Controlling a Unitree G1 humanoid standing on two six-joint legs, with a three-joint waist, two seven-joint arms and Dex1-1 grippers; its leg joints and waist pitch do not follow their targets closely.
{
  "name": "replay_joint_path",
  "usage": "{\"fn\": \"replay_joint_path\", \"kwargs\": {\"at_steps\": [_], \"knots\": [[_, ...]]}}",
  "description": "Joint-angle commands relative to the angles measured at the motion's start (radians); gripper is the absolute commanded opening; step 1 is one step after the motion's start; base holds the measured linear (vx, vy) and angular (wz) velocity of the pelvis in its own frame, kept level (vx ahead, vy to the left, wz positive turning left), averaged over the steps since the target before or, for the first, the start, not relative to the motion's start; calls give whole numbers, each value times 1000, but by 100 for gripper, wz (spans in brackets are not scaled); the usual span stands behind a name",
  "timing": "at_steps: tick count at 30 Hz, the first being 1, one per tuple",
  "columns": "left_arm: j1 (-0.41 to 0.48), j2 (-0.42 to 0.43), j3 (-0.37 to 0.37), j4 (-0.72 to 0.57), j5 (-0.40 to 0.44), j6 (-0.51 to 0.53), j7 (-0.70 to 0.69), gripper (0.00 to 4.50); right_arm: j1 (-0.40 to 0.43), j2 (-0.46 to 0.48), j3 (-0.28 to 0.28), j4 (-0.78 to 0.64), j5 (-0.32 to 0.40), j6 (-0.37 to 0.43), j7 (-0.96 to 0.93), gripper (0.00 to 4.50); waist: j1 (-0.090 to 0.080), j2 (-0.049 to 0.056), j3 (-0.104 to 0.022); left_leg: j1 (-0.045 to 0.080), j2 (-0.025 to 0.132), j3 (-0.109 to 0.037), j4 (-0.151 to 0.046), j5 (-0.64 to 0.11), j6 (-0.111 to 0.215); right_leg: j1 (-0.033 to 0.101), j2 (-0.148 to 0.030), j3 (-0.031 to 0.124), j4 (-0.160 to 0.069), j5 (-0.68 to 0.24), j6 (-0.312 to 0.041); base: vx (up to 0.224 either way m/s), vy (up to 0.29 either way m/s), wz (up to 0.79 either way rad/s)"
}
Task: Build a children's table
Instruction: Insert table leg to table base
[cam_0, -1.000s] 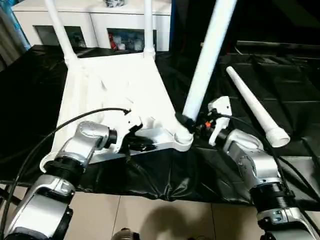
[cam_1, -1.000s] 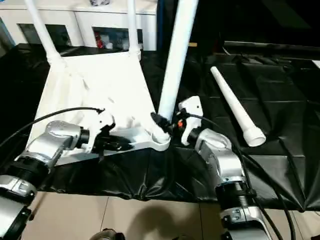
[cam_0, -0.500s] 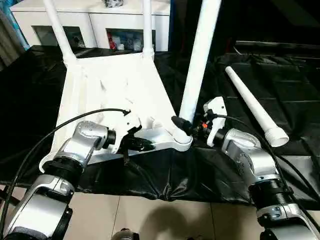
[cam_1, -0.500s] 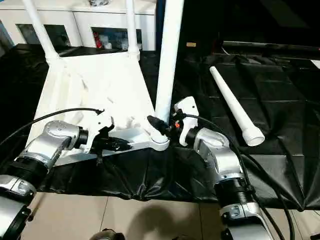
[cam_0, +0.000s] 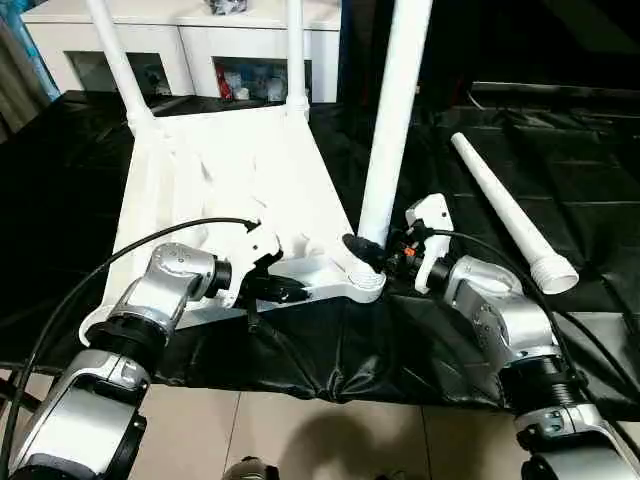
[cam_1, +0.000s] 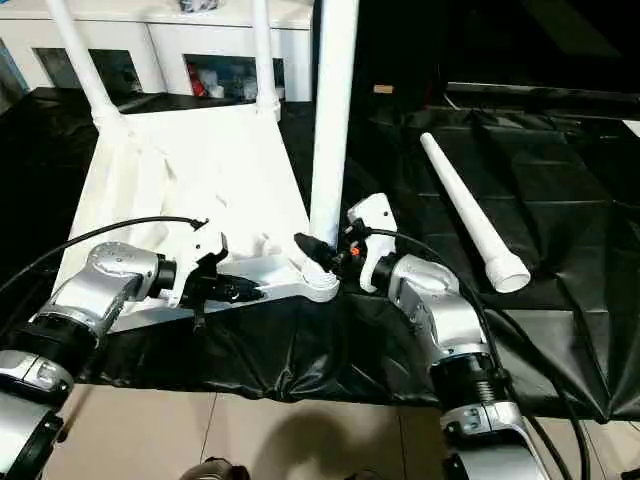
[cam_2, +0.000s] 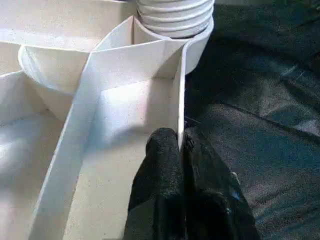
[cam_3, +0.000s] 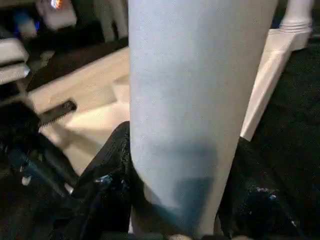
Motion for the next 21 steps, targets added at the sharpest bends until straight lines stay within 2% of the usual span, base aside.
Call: {"fn": "replay_joint_path", "kwargs": {"at_steps": [1, 5, 11, 15, 19, 21], "knots": [[-2, -16, 39, 7, -29, -1, 0, 0, 26, 6, -39, 37, 29, -17, -10, 188, 3, 1, -79, 31, 58, -32, -88, -280, -13, 47, -74, 50, -79, -222, -241, 0, 0, 0], [-7, -22, 43, 11, -27, -1, 12, 0, 56, 16, -65, 63, 55, -48, 4, 188, 4, 1, -79, 31, 58, -32, -89, -281, -11, 48, -73, 49, -78, -214, -243, 0, 0, 0], [-12, -29, 47, 19, -25, -5, 28, 0, 99, 22, -81, 77, 58, -98, 22, 188, 7, 1, -77, 32, 59, -32, -90, -298, -9, 46, -75, 50, -84, -258, -234, 0, 0, 0], [-13, -32, 49, 19, -25, -5, 33, 0, 134, 3, -51, 53, 22, -128, 18, 188, 8, 0, -73, 36, 60, -34, -96, -320, -14, 46, -75, 50, -92, -314, -215, 0, 0, 0], [-13, -34, 48, 22, -22, -10, 36, 0, 128, -23, 13, 19, -46, -138, 11, 188, 5, -4, -69, 42, 59, -37, -100, -348, -26, 46, -78, 51, -103, -394, -189, 0, 0, 0], [-11, -33, 47, 20, -21, -11, 36, 0, 122, -28, 32, 13, -63, -131, 14, 188, 5, -5, -71, 39, 59, -37, -101, -326, -23, 48, -77, 52, -101, -370, -190, 0, 0, 0]]}}
